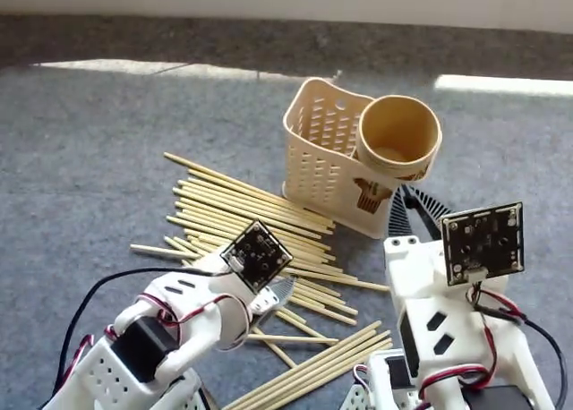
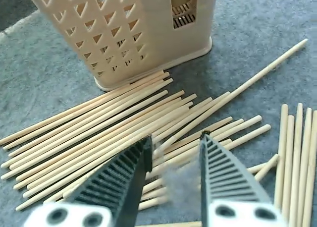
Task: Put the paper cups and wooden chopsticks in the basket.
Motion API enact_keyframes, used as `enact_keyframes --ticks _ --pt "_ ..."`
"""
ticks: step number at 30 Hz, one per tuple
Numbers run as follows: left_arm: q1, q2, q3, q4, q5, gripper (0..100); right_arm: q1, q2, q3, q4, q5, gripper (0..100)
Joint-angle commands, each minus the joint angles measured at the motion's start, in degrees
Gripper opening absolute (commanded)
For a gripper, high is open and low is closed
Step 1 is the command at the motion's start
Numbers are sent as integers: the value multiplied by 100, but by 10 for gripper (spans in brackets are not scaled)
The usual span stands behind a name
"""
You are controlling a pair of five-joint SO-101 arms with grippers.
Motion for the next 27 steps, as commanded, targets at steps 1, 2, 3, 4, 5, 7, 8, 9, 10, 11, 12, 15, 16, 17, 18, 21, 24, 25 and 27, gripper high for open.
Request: enact_keyframes --ticks 1,2,3,4,5,7,8,9,10,11,12,15,16,17,18,21,24,25,27 --pt "303 22 -13 44 -62 171 -57 -303 154 -110 -97 6" --pt "374 22 -4 53 -62 172 -57 -418 207 -110 -97 6" --pt "444 31 -4 79 -62 172 -57 -532 259 -110 -97 6" --pt "514 48 -4 123 -62 173 -57 -637 321 -119 -97 6" --pt "567 127 -22 141 -62 174 -57 -743 374 -119 -97 6" --pt "567 435 -84 141 -62 198 -57 -927 497 -127 -97 6" --pt "567 655 -163 141 -62 210 -57 -1007 567 -127 -97 6" --pt "567 919 -268 167 -53 217 -57 -1059 629 -127 -97 6" --pt "602 1226 -391 176 -35 218 -57 -1103 681 -127 -97 6" --pt "611 1543 -514 176 -26 220 -57 -1138 725 -136 -97 6" --pt "611 1868 -637 176 -26 220 -57 -1147 743 -136 -88 6" --pt "620 2809 -1007 176 18 221 -57 -1165 769 -136 -88 6" --pt "646 3099 -1112 176 123 222 -57 -1165 769 -136 -88 6" --pt "708 3363 -1218 167 220 222 -57 -1174 769 -136 -88 6" --pt "804 3626 -1314 167 299 222 -57 -1174 769 -136 -88 6" --pt "1235 4347 -1560 141 475 222 -57 -1182 769 -119 -97 6" --pt "1552 4954 -1763 132 668 222 -57 -1191 778 -92 -97 6" --pt "1613 5147 -1833 123 686 222 -57 -1191 778 -92 -97 6" --pt "1692 5516 -1974 26 703 222 -57 -1191 778 -84 -97 6"
